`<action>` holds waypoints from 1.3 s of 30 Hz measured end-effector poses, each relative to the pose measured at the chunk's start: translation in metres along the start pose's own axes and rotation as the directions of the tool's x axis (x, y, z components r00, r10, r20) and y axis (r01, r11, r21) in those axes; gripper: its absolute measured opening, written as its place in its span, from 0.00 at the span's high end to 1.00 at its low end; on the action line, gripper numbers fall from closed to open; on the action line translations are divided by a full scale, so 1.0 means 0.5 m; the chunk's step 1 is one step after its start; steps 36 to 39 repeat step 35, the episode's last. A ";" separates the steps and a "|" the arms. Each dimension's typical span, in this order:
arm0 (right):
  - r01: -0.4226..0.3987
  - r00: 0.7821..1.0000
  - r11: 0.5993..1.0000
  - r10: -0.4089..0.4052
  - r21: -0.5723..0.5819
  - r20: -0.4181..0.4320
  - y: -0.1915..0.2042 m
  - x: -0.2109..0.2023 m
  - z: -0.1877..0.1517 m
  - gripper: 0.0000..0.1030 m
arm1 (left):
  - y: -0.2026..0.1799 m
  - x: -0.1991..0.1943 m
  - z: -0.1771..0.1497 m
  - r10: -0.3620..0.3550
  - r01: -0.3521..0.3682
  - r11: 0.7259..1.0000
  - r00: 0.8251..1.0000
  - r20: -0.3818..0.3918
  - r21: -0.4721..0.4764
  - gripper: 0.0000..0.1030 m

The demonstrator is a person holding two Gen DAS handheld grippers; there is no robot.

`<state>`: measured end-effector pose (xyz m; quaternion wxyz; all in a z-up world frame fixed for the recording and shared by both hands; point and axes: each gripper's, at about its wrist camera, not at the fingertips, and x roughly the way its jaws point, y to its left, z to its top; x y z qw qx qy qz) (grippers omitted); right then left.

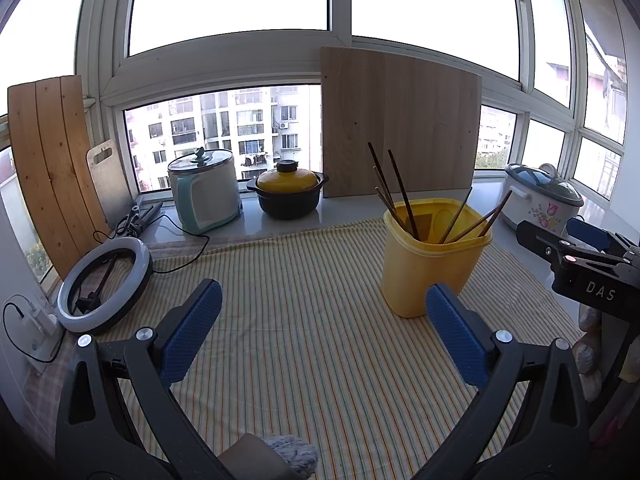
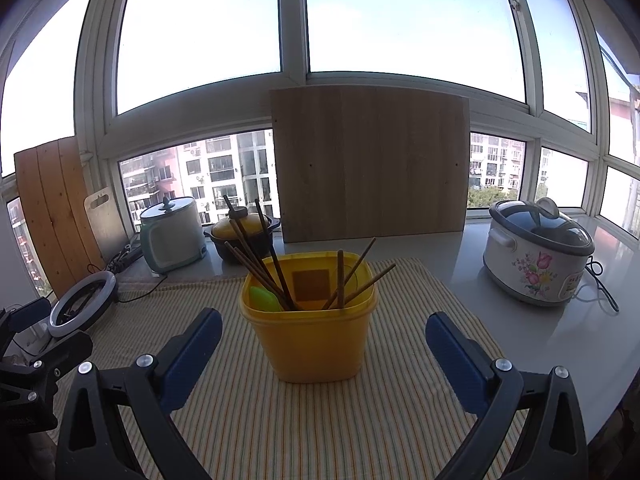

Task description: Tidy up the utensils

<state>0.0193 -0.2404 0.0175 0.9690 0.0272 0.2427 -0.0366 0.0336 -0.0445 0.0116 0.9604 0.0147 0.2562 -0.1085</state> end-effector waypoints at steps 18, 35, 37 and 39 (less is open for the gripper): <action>-0.007 1.000 1.000 0.007 -0.002 -0.002 0.002 -0.003 0.001 0.00 | 0.001 -0.001 0.000 0.000 0.000 1.000 1.000 -0.001 -0.004 0.00; -0.013 1.000 1.000 0.013 -0.006 -0.014 0.003 0.002 -0.005 0.00 | 0.004 -0.002 -0.003 0.007 -0.008 0.999 1.000 -0.014 -0.035 0.00; -0.013 1.000 1.000 0.013 -0.006 -0.014 0.003 0.002 -0.005 0.00 | 0.004 -0.002 -0.003 0.007 -0.008 0.999 1.000 -0.014 -0.035 0.00; -0.013 1.000 1.000 0.013 -0.006 -0.014 0.003 0.002 -0.005 0.00 | 0.004 -0.002 -0.003 0.007 -0.008 0.999 1.000 -0.014 -0.035 0.00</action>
